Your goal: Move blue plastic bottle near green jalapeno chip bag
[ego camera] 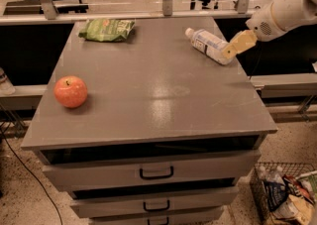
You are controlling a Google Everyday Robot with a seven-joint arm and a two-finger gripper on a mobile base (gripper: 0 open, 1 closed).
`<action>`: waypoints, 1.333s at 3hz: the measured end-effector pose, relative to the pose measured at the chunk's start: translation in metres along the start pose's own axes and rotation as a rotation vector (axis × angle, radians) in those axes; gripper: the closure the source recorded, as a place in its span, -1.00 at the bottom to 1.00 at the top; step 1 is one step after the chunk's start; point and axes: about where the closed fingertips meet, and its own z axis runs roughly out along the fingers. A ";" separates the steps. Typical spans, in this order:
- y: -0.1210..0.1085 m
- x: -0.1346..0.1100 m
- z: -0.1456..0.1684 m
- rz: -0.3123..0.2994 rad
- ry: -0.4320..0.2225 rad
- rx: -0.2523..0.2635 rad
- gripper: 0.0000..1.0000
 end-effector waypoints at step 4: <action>-0.013 0.004 0.072 0.210 -0.087 -0.073 0.23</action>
Offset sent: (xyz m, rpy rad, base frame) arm 0.0539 0.0266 -0.0623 0.2417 0.1361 -0.1070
